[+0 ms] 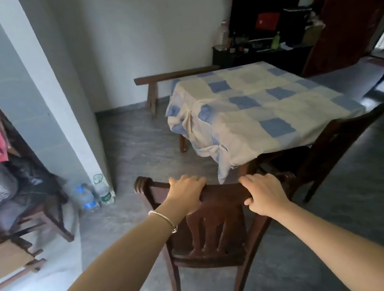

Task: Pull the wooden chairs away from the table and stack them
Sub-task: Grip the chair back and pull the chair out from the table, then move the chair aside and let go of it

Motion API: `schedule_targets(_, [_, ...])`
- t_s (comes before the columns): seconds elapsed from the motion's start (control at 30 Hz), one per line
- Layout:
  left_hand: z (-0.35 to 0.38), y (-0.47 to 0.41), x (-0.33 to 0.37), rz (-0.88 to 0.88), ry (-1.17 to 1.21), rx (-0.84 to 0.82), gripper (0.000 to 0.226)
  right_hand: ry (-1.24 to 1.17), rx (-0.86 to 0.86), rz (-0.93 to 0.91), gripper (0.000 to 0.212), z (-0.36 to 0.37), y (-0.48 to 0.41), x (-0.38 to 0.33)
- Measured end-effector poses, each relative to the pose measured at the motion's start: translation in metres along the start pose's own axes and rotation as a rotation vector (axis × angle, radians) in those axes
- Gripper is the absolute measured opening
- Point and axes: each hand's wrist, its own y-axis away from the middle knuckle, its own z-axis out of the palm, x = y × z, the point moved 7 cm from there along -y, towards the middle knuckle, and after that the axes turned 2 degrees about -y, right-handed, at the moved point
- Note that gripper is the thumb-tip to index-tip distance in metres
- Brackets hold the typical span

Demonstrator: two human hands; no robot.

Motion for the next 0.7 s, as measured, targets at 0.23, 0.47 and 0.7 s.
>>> schedule_targets(0.23, [0.014,0.013,0.101,-0.042,0.102,-0.044,0.033,0.018,-0.035,-0.077,0.054,0.006,0.066,0.065])
schedule_targets(0.47, [0.019,0.010,0.202,-0.066,0.057,-0.065,0.036,-0.042,0.006,-0.110,0.054,0.023,0.136,0.140])
schedule_targets(0.7, [0.031,0.044,0.298,-0.229,0.068,-0.036,0.040,-0.087,0.068,-0.261,0.056,0.046,0.199,0.194])
